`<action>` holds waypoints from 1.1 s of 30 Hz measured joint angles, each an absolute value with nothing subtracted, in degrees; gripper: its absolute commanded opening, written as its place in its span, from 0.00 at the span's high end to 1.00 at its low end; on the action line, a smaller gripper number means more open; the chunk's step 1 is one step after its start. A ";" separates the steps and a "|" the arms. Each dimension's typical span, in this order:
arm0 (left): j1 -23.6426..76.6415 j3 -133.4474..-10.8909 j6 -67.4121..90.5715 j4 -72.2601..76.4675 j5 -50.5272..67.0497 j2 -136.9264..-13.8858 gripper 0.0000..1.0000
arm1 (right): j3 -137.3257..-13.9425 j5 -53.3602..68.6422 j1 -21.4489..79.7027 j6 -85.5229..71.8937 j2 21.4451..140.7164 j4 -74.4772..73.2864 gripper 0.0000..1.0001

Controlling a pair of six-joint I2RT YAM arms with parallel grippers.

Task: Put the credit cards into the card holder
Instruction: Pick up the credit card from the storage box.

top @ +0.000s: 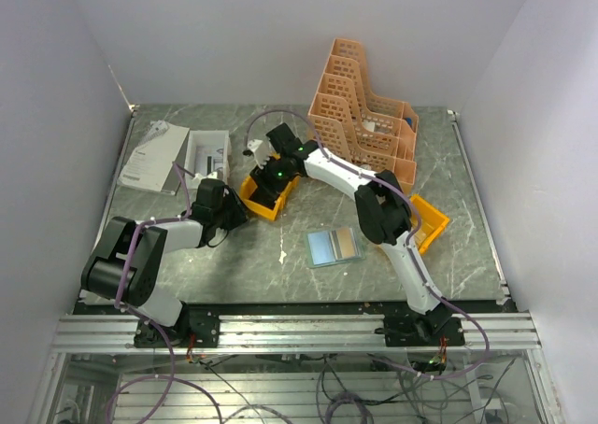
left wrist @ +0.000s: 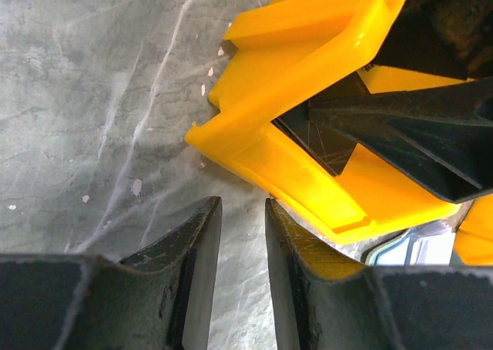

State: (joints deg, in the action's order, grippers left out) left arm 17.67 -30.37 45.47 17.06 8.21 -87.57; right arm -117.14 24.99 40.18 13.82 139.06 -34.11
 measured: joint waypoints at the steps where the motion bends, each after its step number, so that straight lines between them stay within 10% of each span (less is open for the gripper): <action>1: 17.67 -30.37 45.45 17.02 8.21 -87.59 0.59 | -116.81 25.32 40.18 13.76 138.80 -34.17 0.58; 33: 17.67 -30.76 44.95 15.92 8.21 -87.88 0.60 | -113.80 40.27 38.98 4.78 133.88 -34.57 0.73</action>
